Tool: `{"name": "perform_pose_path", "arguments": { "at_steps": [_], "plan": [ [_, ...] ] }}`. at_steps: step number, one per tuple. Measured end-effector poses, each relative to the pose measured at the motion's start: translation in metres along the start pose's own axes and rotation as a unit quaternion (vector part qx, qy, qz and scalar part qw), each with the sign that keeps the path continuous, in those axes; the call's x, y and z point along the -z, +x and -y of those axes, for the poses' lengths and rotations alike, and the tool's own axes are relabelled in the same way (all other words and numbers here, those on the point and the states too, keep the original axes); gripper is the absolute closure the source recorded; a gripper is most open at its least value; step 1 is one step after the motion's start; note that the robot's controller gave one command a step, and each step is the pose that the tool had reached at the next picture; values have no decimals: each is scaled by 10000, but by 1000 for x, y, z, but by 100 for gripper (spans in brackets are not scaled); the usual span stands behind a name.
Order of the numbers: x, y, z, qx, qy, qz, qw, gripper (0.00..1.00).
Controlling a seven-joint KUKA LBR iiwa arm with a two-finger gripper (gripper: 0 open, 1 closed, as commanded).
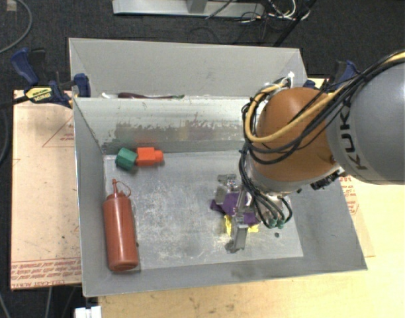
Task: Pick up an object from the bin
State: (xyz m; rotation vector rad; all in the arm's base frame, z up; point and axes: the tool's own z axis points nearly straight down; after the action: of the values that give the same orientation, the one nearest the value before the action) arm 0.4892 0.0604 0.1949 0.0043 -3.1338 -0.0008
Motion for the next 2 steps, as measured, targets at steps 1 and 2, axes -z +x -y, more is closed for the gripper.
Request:
{"name": "perform_pose_path", "arguments": {
  "at_steps": [1,2],
  "plan": [
    [4,-1,0,-9,-3,37,10000,0],
    [-9,-16,18,189,-7,36,9998,0]
  ]
}}
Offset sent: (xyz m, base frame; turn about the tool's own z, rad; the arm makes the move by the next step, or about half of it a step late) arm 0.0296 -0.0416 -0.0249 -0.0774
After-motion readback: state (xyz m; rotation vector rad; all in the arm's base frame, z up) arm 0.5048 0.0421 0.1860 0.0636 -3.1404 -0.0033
